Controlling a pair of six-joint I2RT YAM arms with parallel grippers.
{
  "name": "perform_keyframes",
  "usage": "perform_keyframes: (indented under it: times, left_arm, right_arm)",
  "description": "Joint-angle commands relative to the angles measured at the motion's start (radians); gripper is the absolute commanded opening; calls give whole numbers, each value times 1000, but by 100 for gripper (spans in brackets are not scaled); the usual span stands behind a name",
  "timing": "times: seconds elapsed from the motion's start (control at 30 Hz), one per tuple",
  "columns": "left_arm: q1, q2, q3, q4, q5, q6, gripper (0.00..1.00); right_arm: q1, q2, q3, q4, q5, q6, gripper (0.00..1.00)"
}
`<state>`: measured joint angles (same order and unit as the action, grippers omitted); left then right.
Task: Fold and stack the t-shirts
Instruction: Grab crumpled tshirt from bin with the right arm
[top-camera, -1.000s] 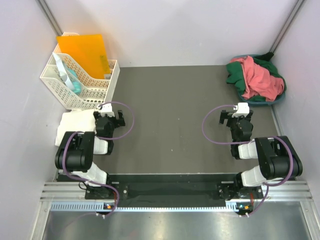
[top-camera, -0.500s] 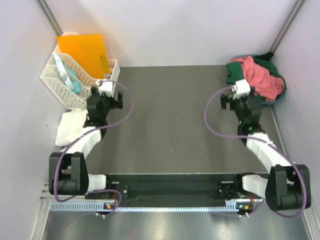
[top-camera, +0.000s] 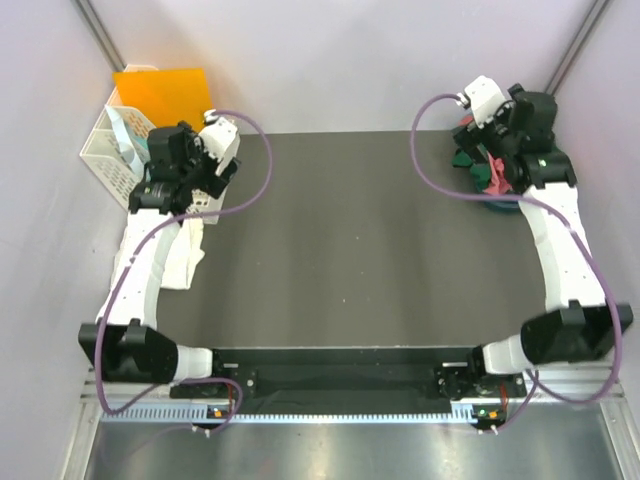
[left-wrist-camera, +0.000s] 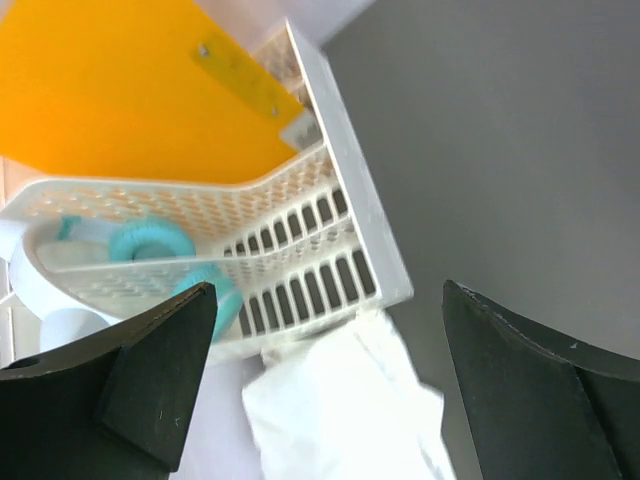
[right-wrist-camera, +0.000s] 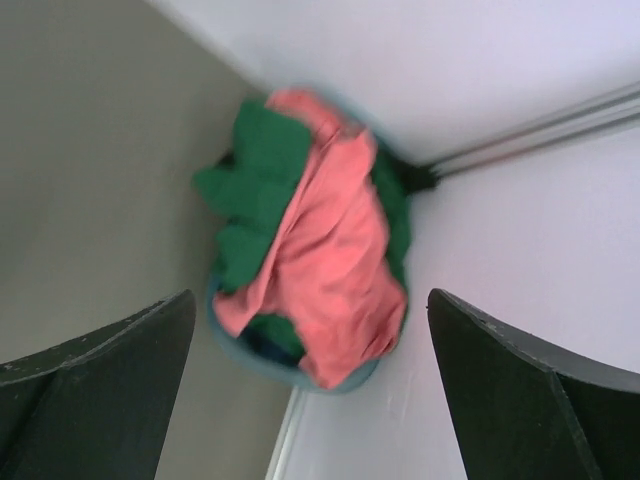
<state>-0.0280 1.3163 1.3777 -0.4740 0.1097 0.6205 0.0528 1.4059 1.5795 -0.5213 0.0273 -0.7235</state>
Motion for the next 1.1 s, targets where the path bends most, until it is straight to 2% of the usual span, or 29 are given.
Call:
perform_keyframes:
  times: [0.0, 0.13, 0.17, 0.27, 0.33, 0.43, 0.57, 0.63, 0.7, 0.9, 0.97, 1.07]
  left_arm:
    - [-44, 140, 160, -231, -191, 71, 99]
    - [-50, 262, 334, -379, -225, 28, 99]
    - [-50, 262, 346, -382, -203, 24, 99]
    - [-56, 233, 316, -327, -193, 30, 99]
    - [-69, 204, 278, -279, -206, 47, 99]
    - [-79, 189, 241, -265, -223, 58, 99]
    - [-92, 167, 205, -264, -240, 53, 100]
    - [-95, 155, 184, -252, -239, 48, 100]
    - [-98, 143, 172, -253, -240, 45, 100]
    - [-99, 118, 143, -273, -249, 61, 99]
    - [-102, 112, 136, -270, -260, 64, 100]
    - [-108, 109, 145, -285, -262, 64, 100]
  right_arm:
    - [-45, 197, 164, -258, 14, -47, 100]
    - [-139, 419, 403, -379, -65, 131, 100]
    - [-163, 515, 524, -406, -73, 157, 100]
    - [-217, 658, 712, -483, -127, 234, 94]
    - [-238, 692, 737, -487, -171, 249, 95]
    - [-258, 723, 731, -483, -210, 262, 92]
    - [-264, 748, 691, -485, -245, 259, 76]
    - [-269, 763, 691, -493, -268, 246, 75]
    - [-278, 780, 692, -488, -280, 236, 69]
    - [-303, 835, 701, -433, -253, 245, 65]
    - [-309, 861, 732, -415, -233, 252, 61]
    - [-315, 883, 783, -381, -192, 280, 61]
